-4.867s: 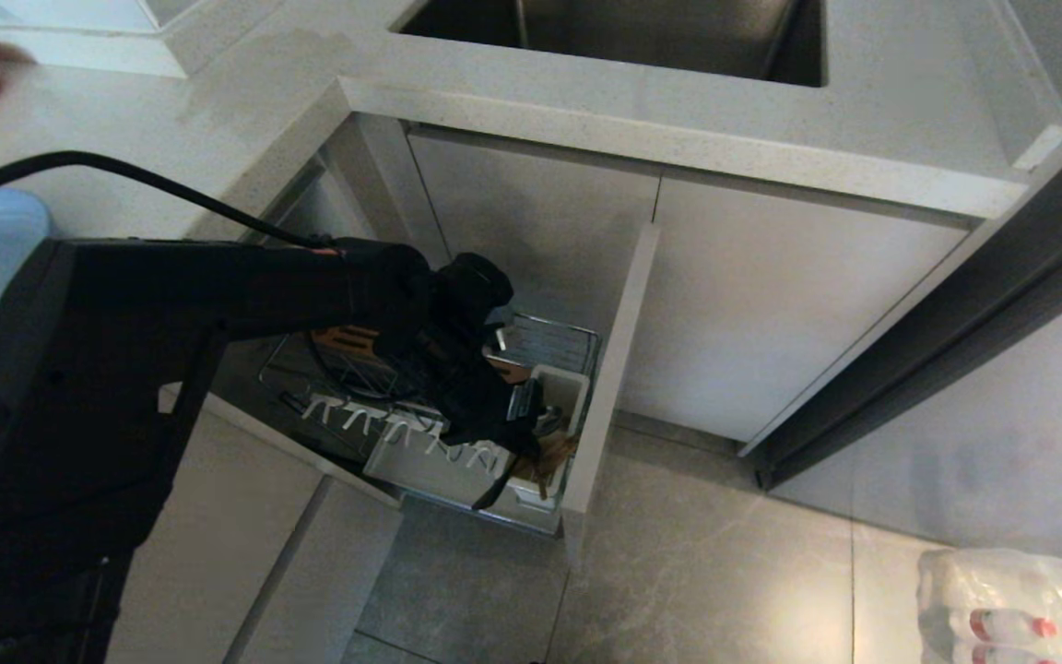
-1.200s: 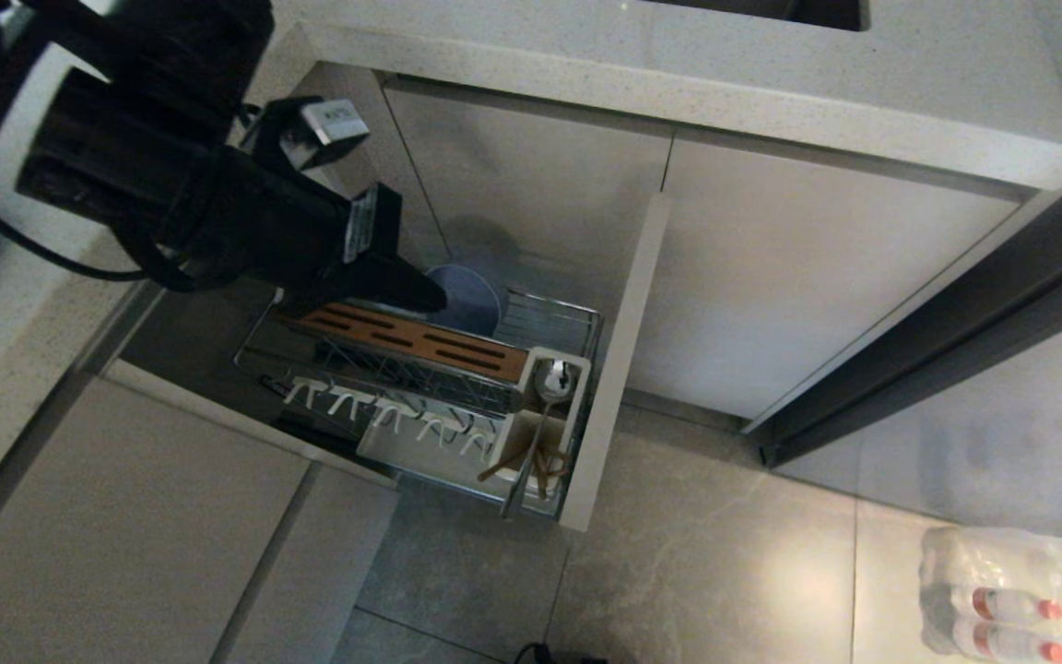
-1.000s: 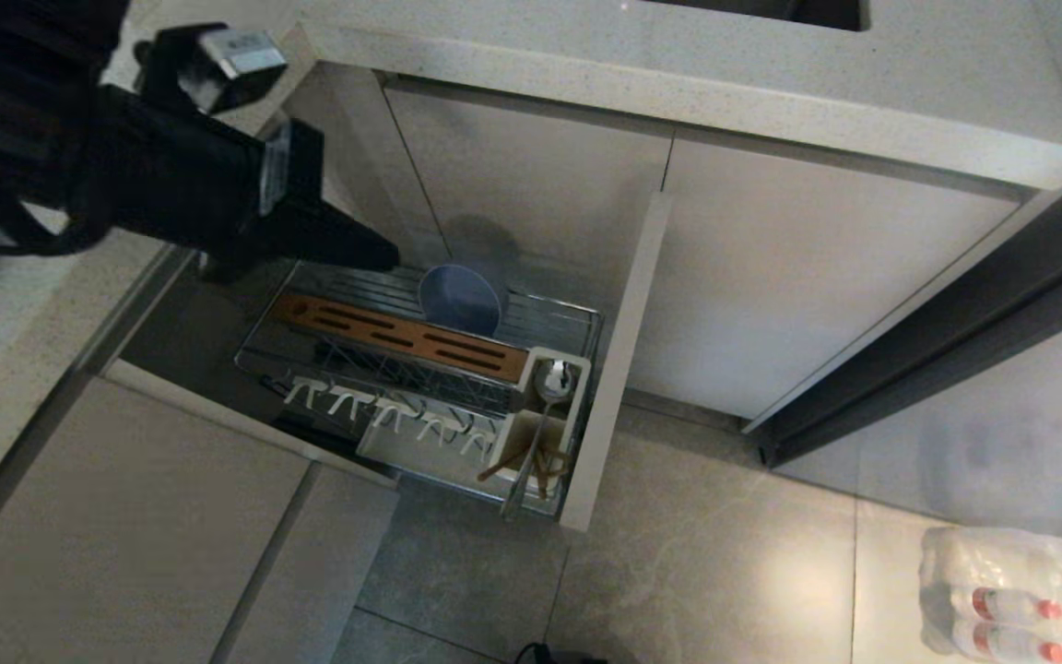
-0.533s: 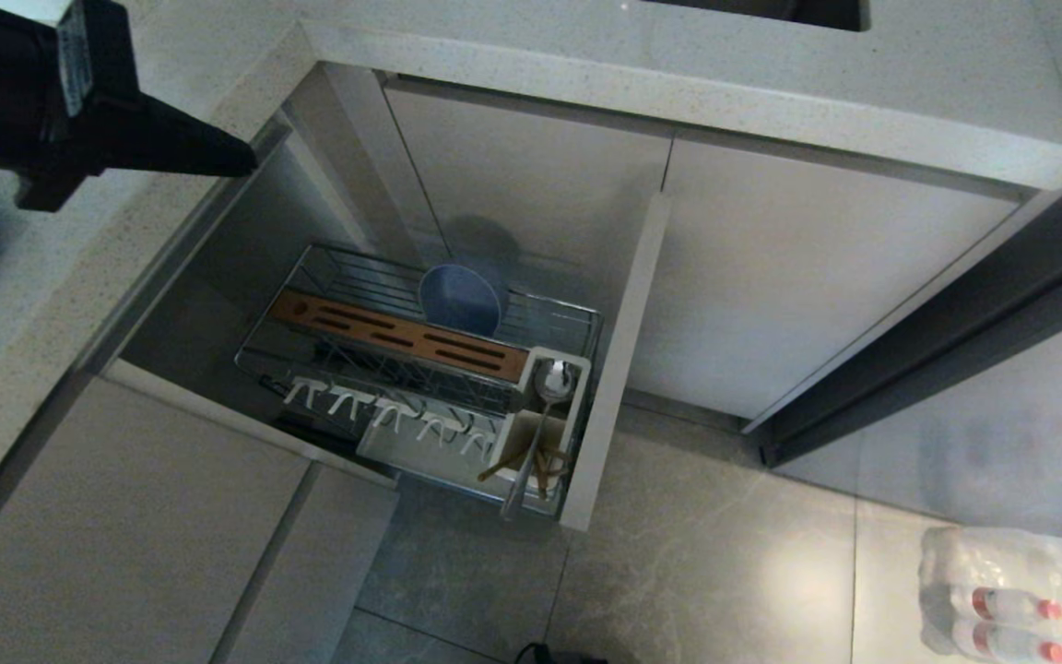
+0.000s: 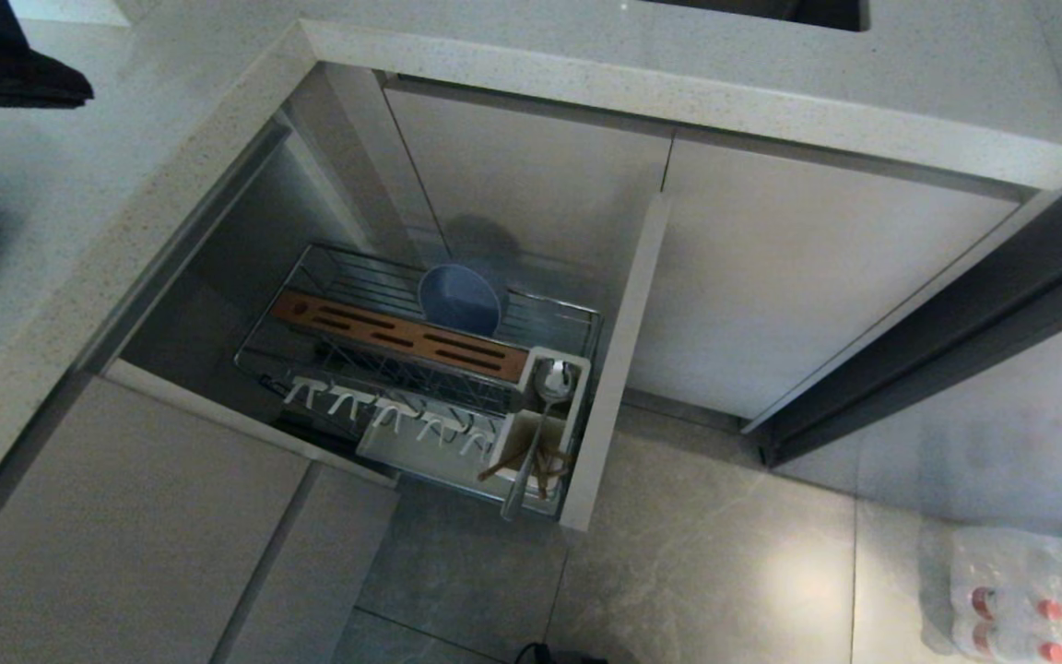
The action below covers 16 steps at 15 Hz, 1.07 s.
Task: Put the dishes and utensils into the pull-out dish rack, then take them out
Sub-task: Pick up the plate and place it in the cupboard
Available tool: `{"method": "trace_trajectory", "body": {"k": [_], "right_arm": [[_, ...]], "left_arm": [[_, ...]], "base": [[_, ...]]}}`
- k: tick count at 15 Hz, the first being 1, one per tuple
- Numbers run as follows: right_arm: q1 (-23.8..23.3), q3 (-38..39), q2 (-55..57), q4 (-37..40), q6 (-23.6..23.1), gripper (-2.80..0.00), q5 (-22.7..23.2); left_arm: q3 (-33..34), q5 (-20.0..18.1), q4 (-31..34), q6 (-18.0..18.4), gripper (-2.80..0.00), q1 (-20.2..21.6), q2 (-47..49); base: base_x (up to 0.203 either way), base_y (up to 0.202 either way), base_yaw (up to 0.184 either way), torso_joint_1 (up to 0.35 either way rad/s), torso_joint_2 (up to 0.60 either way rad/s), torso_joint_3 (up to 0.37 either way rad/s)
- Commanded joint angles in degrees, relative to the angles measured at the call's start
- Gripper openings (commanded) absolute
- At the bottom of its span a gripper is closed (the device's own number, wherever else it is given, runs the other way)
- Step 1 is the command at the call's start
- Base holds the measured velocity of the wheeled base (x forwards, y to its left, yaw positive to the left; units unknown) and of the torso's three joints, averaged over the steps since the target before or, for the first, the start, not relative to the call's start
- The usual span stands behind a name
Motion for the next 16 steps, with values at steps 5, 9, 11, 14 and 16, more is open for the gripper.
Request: {"method": "trace_trajectory", "body": {"k": [5,9,11,14,16], "right_arm": [[0.0,0.0,0.1,0.0,0.0,-2.80,0.0],[0.0,0.0,0.1,0.0,0.0,-2.80,0.0],[0.0,0.0,0.1,0.0,0.0,-2.80,0.0],[0.0,0.0,0.1,0.0,0.0,-2.80,0.0],[0.0,0.0,0.1,0.0,0.0,-2.80,0.0]], "left_arm": [[0.0,17.1,-6.0,-0.1,-2.80,5.3,3.4],[0.0,28.6,-13.9,-0.1,-2.80,7.0,8.5],[0.0,32.4,-15.9,-0.1,-2.80,7.8,10.7],[0.0,34.6,-16.0,-0.1,-2.80,8.0,11.8],[0.0,35.6,-15.7,0.0,-2.80,8.4,11.9]], "base": [[0.000,0.000,0.000,0.000,0.00,0.000],[0.000,0.000,0.000,0.000,0.00,0.000],[0.000,0.000,0.000,0.000,0.00,0.000],[0.000,0.000,0.000,0.000,0.00,0.000],[0.000,0.000,0.000,0.000,0.00,0.000]]}}
